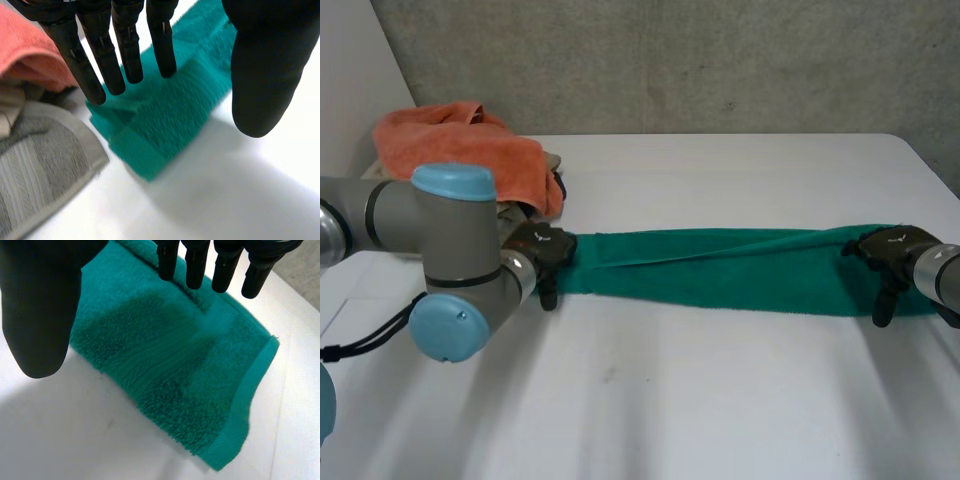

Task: Fold the laundry.

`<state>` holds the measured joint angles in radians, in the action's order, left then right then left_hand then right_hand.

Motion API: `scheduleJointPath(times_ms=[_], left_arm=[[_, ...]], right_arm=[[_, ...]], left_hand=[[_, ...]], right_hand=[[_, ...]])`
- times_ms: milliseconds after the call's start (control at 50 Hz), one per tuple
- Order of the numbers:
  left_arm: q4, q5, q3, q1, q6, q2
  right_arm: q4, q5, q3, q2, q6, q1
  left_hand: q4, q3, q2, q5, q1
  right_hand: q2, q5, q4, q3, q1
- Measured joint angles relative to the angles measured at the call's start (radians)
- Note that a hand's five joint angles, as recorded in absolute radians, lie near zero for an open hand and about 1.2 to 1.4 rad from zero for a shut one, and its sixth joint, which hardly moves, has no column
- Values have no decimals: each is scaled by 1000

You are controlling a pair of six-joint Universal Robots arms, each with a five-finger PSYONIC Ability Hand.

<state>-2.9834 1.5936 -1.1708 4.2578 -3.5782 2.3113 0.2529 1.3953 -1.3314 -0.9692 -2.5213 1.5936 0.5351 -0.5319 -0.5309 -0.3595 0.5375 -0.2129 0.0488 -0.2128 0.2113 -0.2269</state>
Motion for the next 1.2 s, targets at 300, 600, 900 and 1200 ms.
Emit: scheduleJointPath(times_ms=[300,600,900,1200], left_arm=[[-146,1,-31,38,-5,26],[-198,0,-77,31,7,-312],[-241,5,100,38,39,-299],[-234,4,259,37,36,8]], right_arm=[[-187,54,-39,68,35,-3],[-264,68,-3,-220,67,1],[-259,19,194,-241,-2,6],[-311,79,302,56,-15,47]], left_hand=[[661,-655,-661,-620,608],[662,-657,-661,-620,608],[663,-659,-663,-620,608],[665,-659,-664,-620,608]], right_hand=[[-950,917,-937,940,-882],[-962,933,-982,975,-882],[-962,947,-983,976,-882],[-962,949,-984,980,-882]])
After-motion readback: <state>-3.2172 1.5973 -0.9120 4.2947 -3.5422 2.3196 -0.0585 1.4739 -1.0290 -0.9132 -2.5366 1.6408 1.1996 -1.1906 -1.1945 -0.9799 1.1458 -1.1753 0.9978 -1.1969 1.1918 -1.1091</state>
